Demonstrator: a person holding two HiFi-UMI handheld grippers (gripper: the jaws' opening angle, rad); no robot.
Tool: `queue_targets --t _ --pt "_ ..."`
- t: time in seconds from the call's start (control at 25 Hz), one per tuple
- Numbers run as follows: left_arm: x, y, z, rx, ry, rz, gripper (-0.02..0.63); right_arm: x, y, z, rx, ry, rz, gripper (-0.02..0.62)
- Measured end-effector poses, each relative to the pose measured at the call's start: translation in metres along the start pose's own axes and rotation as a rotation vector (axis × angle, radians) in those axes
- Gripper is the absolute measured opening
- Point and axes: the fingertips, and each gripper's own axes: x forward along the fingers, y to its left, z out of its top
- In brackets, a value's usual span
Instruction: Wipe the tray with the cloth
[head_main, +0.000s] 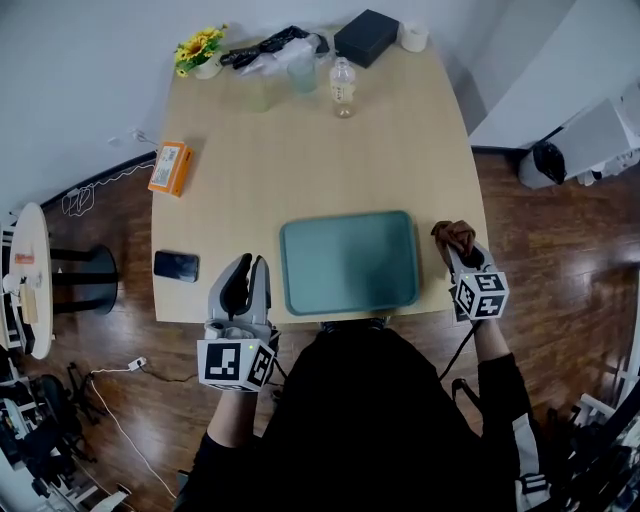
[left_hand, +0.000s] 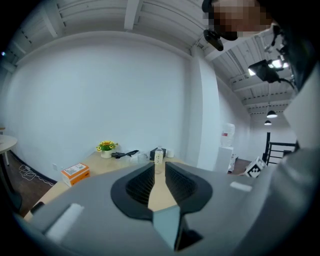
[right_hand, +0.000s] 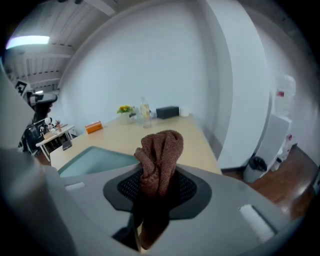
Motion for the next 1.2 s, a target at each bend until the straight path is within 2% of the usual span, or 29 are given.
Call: queue_targets --t 0.08,0.16,0.24,0.28,0.32,0.36,0.4,0.48,0.6,0.76,0.8,0.92,1.04,1.2 --pt "0.002 -0.003 0.000 0.001 0.005 -0.010 0.048 0.029 -0.004 -0.048 0.048 0.133 0.016 0.120" --pt "0.002 -0.005 0.001 0.002 0.007 -0.015 0.048 0.043 -0.007 -0.071 0.053 0.191 0.005 0.143" --pt "0.001 -0.007 0.001 0.002 0.006 -0.015 0.048 0.043 -0.010 -0.073 0.039 0.200 -0.008 0.154" --pt "0.001 -0.008 0.000 0.000 0.006 -0.014 0.048 0.039 -0.011 -0.070 0.032 0.204 -0.014 0.173" --pt "0.001 -0.010 0.000 -0.002 0.006 -0.015 0.048 0.033 -0.012 -0.063 0.027 0.195 -0.022 0.218" --pt "0.002 -0.010 -0.001 -0.003 0.007 -0.018 0.048 0.023 -0.013 -0.048 0.025 0.164 -0.034 0.268" --pt "0.003 -0.011 -0.001 -0.005 0.007 -0.020 0.048 0.010 -0.013 -0.027 0.023 0.111 -0.048 0.284" --pt "0.004 -0.009 -0.001 -0.008 0.005 -0.021 0.048 -0.020 -0.006 0.027 0.013 -0.029 -0.066 0.287" --pt "0.006 -0.008 -0.004 -0.017 0.005 -0.023 0.048 -0.062 0.020 0.104 -0.010 -0.221 -0.029 0.270" --pt "0.008 -0.015 -0.003 -0.018 0.004 -0.041 0.048 -0.106 0.053 0.174 -0.068 -0.378 0.007 0.253" --pt "0.008 -0.017 -0.002 -0.018 0.002 -0.044 0.048 -0.117 0.059 0.187 -0.080 -0.418 0.000 0.208" --pt "0.008 -0.018 0.000 -0.016 0.002 -0.046 0.048 -0.149 0.076 0.226 -0.116 -0.570 -0.014 0.000" --pt "0.007 -0.018 -0.002 -0.019 0.009 -0.044 0.048 -0.162 0.106 0.248 -0.151 -0.648 0.062 0.000" --pt "0.005 -0.022 -0.002 -0.020 0.014 -0.047 0.048 -0.150 0.139 0.242 -0.132 -0.628 0.174 0.000"
